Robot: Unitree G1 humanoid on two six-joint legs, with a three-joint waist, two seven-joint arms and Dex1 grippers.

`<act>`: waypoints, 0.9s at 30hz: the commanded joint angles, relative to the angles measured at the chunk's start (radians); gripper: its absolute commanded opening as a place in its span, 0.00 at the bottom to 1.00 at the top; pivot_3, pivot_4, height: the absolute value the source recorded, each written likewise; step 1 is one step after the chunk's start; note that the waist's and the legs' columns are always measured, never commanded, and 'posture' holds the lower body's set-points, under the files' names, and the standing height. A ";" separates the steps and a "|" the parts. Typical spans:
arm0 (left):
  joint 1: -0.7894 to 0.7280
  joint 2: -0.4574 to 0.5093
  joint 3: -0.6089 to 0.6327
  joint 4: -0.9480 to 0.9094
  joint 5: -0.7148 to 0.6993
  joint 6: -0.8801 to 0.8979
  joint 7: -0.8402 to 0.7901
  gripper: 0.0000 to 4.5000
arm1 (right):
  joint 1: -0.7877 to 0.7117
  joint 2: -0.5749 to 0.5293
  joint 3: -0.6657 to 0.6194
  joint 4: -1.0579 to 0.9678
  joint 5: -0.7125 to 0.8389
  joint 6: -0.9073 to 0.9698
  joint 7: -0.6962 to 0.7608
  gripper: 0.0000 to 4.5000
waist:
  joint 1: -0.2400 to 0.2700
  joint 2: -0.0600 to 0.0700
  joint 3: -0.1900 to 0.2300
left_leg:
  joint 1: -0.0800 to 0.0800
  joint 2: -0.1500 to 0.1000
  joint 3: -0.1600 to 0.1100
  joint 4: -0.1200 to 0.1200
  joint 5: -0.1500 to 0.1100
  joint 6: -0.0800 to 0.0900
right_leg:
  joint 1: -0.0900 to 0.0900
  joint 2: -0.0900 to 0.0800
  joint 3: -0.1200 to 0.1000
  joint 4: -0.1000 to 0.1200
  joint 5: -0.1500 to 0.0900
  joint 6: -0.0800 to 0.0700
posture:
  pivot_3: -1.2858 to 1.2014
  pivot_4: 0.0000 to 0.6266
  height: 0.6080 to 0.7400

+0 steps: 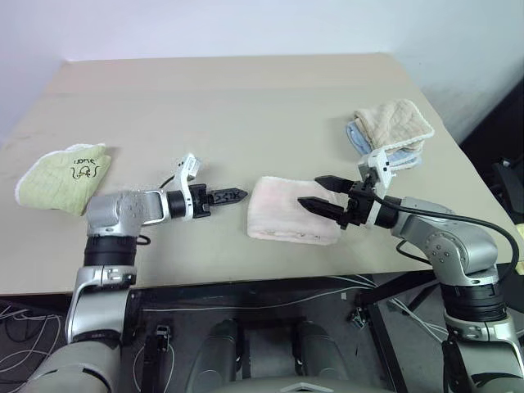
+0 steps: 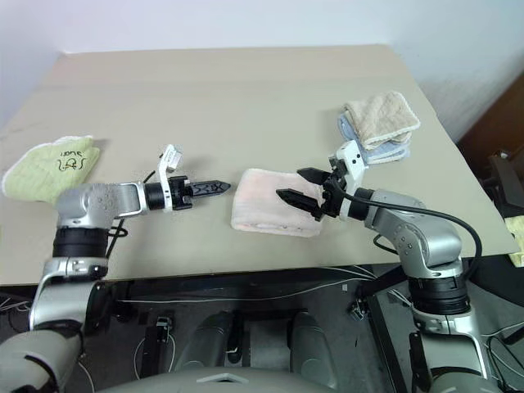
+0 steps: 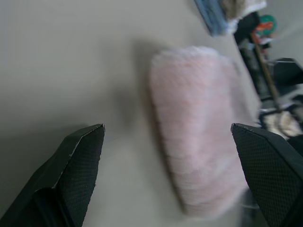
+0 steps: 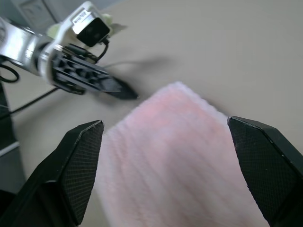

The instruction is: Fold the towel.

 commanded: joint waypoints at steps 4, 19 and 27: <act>-0.072 -0.058 0.010 0.049 -0.064 0.131 -0.008 1.00 | 0.003 -0.034 -0.032 -0.030 -0.029 -0.027 -0.011 0.99 | -0.001 0.000 0.000 | 0.000 0.000 0.000 0.000 0.000 0.000 | 0.000 0.001 0.000 0.000 0.000 0.000 | 0.52 0.24 1.00; -0.111 -0.206 -0.041 0.101 -0.047 0.118 -0.011 1.00 | 0.079 -0.059 -0.096 -0.093 -0.030 -0.007 -0.088 0.99 | 0.000 0.000 0.000 | 0.000 0.000 0.000 -0.001 0.000 0.000 | 0.000 0.000 0.000 0.000 0.000 0.000 | 0.52 0.24 1.00; -0.109 -0.112 0.010 0.094 -0.046 0.111 0.006 1.00 | 0.101 -0.072 -0.111 -0.140 0.000 0.032 -0.088 0.99 | -0.004 0.000 0.000 | 0.000 0.000 0.000 -0.001 0.000 -0.001 | -0.001 -0.002 0.001 0.000 0.000 0.000 | 0.52 0.24 1.00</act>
